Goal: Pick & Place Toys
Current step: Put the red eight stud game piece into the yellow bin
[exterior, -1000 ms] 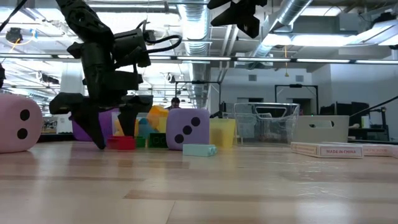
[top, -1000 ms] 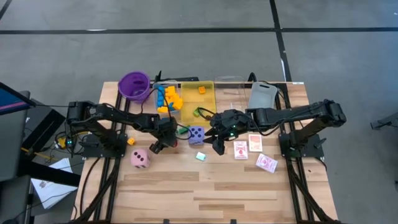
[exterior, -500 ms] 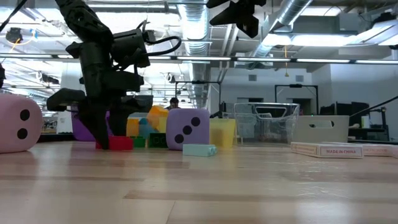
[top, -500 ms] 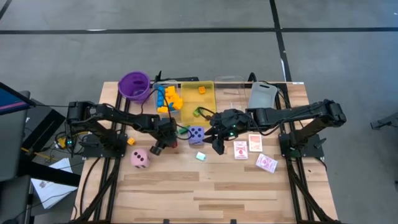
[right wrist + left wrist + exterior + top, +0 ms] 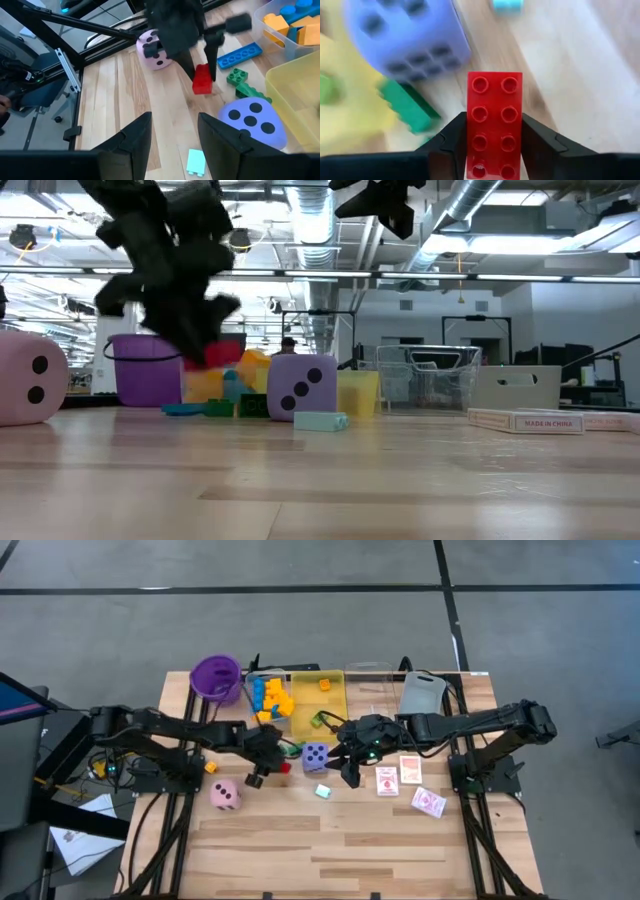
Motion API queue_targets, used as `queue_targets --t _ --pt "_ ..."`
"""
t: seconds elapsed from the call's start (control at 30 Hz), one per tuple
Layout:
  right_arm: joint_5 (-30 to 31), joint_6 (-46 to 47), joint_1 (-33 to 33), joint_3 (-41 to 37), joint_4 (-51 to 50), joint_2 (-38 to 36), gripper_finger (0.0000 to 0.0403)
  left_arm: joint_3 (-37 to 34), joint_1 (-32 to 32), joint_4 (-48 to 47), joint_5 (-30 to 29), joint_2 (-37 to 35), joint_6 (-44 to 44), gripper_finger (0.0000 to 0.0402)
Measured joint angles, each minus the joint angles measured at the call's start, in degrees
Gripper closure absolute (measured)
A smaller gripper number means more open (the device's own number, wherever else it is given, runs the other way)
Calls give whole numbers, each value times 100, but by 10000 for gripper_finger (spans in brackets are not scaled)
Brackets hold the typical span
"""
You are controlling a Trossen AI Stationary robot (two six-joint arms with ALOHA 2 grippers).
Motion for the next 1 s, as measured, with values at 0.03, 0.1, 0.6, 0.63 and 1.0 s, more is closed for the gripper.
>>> queue_targets --t 0.03,0.1,0.6,0.63,1.0 --pt "1 0 0 0 5 0 249 0 -13 132 -1 -158 -92 276" --pt "0 0 0 0 13 0 249 0 -14 369 -1 -486 -368 277" --pt "2 -2 0 0 617 0 249 10 358 3233 -1516 -902 -1606 272" --pt "3 -2 0 2 642 0 249 9 444 3345 -1517 -769 -1630 273" --pt "2 -2 0 0 641 0 249 4 1390 3616 -2266 -37 -1997 273"
